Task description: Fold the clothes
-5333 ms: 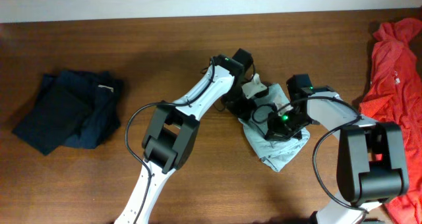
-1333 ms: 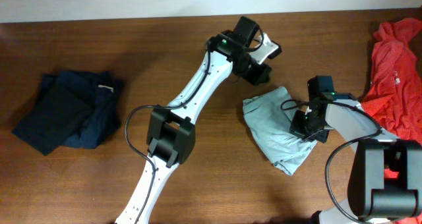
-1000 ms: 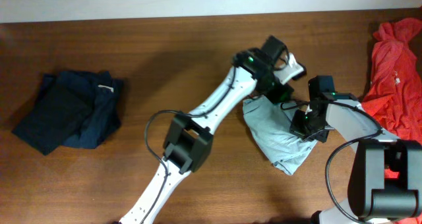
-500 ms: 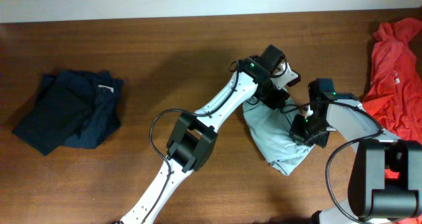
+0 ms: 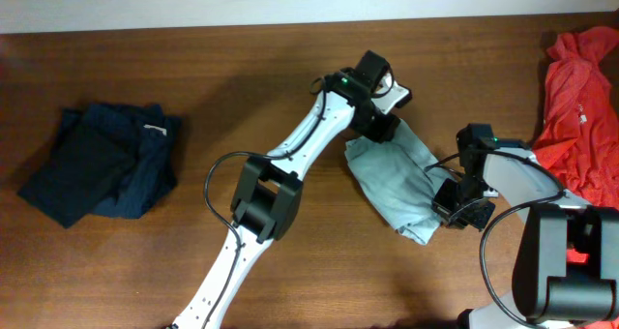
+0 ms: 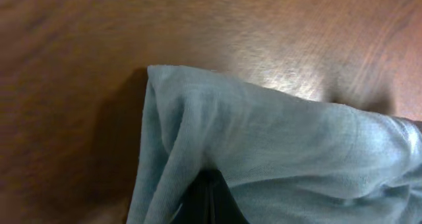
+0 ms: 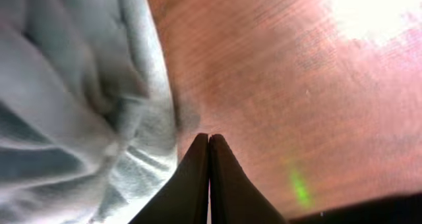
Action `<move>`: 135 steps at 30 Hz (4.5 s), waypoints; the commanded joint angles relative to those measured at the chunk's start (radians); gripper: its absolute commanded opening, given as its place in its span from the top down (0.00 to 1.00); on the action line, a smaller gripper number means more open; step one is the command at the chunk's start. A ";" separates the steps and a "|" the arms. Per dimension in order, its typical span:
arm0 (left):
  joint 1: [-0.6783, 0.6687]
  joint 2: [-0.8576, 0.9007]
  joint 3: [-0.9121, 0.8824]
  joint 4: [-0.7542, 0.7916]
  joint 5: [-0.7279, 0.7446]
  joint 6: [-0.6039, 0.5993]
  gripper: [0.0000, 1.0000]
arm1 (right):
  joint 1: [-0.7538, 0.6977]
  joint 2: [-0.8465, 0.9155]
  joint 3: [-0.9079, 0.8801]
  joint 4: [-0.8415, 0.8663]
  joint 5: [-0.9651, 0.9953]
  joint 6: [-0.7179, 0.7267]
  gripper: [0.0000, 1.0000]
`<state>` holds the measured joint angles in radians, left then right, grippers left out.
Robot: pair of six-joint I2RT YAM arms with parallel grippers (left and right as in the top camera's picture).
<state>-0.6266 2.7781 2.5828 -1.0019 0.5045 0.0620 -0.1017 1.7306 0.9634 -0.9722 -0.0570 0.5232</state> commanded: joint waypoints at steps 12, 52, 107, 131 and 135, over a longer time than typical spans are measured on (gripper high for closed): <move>0.034 0.052 0.001 -0.071 -0.079 -0.006 1.00 | -0.003 -0.263 -0.004 0.310 -0.259 -0.266 0.96; 0.067 0.052 0.001 -0.102 -0.083 -0.017 1.00 | -0.003 -0.138 0.024 0.332 0.051 -0.125 0.96; 0.080 0.052 0.001 -0.118 -0.106 -0.051 1.00 | 0.027 0.166 0.096 0.452 0.063 -0.108 0.96; 0.121 -0.098 0.006 -0.163 -0.135 -0.051 0.90 | -0.108 -0.199 0.118 0.216 -0.176 -0.207 0.96; 0.137 -0.212 0.006 -0.193 -0.136 -0.047 0.61 | -0.108 -0.244 0.118 0.194 -0.308 -0.295 0.95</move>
<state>-0.5159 2.7224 2.5916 -1.1770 0.4133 0.0071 -0.2134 1.5227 1.0760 -0.7643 -0.2031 0.3214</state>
